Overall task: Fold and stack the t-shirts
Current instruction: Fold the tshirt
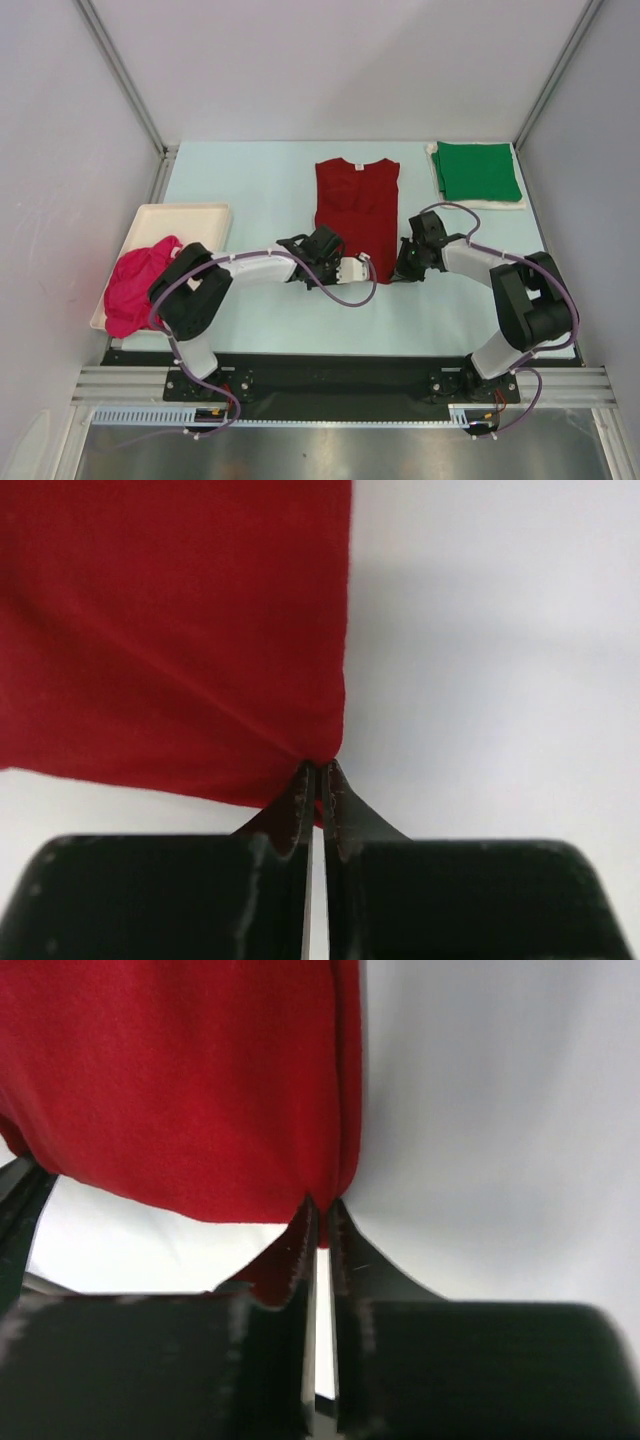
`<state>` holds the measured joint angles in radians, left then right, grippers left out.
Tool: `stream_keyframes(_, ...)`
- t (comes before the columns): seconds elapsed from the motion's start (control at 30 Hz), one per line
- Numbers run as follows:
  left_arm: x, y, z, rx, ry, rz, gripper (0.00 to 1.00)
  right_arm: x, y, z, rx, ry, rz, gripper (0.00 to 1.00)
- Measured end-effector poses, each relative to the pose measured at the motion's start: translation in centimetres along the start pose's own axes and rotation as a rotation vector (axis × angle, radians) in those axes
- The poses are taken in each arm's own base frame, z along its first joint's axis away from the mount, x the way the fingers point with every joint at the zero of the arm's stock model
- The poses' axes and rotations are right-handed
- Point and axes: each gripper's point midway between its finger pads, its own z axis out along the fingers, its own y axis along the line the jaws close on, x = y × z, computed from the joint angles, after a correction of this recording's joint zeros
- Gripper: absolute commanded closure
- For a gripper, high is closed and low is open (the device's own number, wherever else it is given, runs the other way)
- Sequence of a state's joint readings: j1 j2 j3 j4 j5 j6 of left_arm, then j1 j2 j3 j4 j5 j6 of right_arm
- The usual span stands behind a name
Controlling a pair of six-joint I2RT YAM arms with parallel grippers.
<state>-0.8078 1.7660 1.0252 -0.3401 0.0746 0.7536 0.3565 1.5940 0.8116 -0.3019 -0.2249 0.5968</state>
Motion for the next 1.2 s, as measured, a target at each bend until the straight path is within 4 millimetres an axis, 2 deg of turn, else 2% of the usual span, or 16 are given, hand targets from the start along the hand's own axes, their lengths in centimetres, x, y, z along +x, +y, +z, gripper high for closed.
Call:
stream_keyframes(0.2, 0.0, 0.1, -0.2, -0.011, 0.004, -0.016, 1.00, 0.1, 0.1, -0.6, -0.019, 0.001, 0.012, 1.00)
stream_keyframes(0.37, 0.8, -1.2, -2.2, 0.007, 0.007, -0.037, 1.00, 1.2, 1.0, -2.9, -0.061, -0.014, -0.013, 1.00)
stream_keyframes(0.53, 0.6, -3.7, -7.0, 0.038, -0.050, -0.032, 1.00, 4.5, 2.1, -6.9, -0.114, -0.015, -0.059, 1.00)
stream_keyframes(0.73, -0.4, -7.6, -14.7, 0.101, -0.167, 0.004, 1.00, 10.0, 3.5, -12.9, -0.187, 0.034, -0.106, 1.00)
stream_keyframes(0.83, -0.8, -8.0, -16.8, 0.118, -0.189, -0.009, 1.00, 10.9, 3.7, -15.2, -0.190, 0.050, -0.103, 1.00)
stream_keyframes(0.93, -1.1, -6.9, -17.0, 0.111, -0.180, -0.048, 1.00, 8.8, 4.1, -16.2, -0.177, 0.017, -0.078, 1.00)
stream_keyframes(1.0, -1.1, -5.0, -16.6, 0.096, -0.160, -0.100, 1.00, 6.5, 4.2, -15.9, -0.154, 0.001, -0.059, 1.00)
stream_keyframes(1.07, -1.2, -1.8, -15.9, 0.060, -0.149, -0.168, 1.00, 4.0, 4.2, -14.9, -0.129, -0.014, -0.041, 1.00)
stream_keyframes(1.2, -1.3, 4.7, -13.9, -0.011, -0.128, -0.272, 1.00, -2.0, 3.7, -11.4, -0.097, -0.031, -0.001, 1.00)
